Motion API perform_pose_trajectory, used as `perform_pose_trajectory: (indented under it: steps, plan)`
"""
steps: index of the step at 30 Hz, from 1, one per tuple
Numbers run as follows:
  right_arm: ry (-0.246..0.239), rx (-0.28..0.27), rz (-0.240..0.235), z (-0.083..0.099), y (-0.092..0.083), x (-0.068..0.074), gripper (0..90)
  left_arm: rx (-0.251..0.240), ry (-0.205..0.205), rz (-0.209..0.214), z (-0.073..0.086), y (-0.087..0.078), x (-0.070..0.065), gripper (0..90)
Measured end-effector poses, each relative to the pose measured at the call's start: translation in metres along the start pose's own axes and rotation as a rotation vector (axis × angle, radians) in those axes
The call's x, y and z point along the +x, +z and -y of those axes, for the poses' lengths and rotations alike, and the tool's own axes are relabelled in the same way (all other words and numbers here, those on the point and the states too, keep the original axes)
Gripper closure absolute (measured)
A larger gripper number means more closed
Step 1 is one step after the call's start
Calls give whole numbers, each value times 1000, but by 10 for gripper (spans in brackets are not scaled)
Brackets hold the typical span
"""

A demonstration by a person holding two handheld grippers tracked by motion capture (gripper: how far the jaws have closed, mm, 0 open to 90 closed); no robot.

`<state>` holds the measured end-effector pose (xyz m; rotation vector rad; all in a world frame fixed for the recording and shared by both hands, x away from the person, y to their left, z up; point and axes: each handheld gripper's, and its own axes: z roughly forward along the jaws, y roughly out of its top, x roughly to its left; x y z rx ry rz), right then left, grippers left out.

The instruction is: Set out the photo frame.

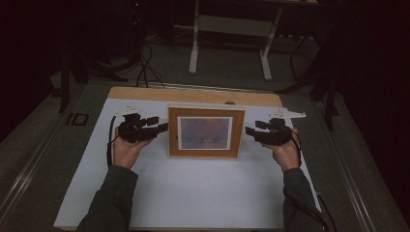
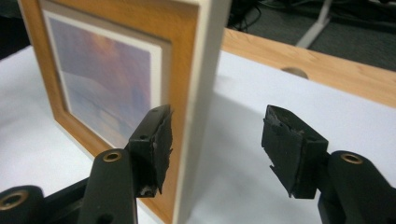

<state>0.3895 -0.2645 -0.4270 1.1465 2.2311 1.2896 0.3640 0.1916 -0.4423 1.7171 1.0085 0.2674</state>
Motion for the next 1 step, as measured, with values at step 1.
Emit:
perform_pose_trajectory:
  steps: [1]
  plan:
    - [5,-2,-1,4,-2,-1,445,19,-5,-36,4,-4,-1,424]
